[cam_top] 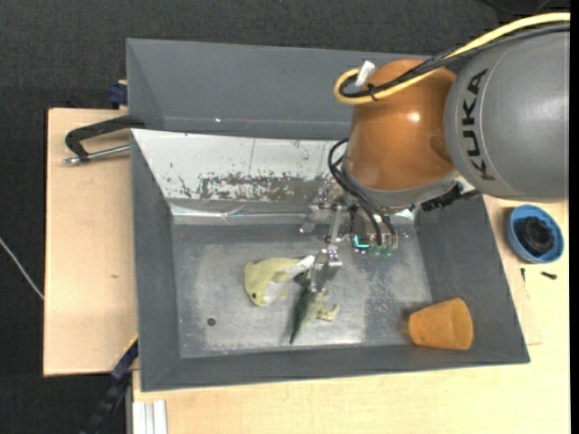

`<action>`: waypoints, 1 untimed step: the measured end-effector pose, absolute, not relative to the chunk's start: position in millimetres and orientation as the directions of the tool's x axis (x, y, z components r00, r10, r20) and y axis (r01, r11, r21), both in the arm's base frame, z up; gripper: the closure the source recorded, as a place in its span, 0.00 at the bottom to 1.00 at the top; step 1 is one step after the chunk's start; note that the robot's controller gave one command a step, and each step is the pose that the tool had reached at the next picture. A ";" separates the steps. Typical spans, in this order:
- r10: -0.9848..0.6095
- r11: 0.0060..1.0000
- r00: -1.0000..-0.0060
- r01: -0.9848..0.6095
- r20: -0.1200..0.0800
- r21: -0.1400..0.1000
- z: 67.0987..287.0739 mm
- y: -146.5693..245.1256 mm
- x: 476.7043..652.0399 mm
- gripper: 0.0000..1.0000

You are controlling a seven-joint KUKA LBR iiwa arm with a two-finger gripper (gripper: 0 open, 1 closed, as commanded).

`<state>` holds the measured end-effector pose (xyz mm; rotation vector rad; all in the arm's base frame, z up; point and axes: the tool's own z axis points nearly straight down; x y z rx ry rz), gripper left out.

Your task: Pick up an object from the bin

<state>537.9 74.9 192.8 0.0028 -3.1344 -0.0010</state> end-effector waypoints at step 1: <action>-0.509 0.861 -0.861 -0.509 -0.004 0.001 72.0 104.3 561.4 0.00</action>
Offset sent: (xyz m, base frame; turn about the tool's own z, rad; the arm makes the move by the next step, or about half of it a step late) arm 0.0220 0.0272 -0.1228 -0.5317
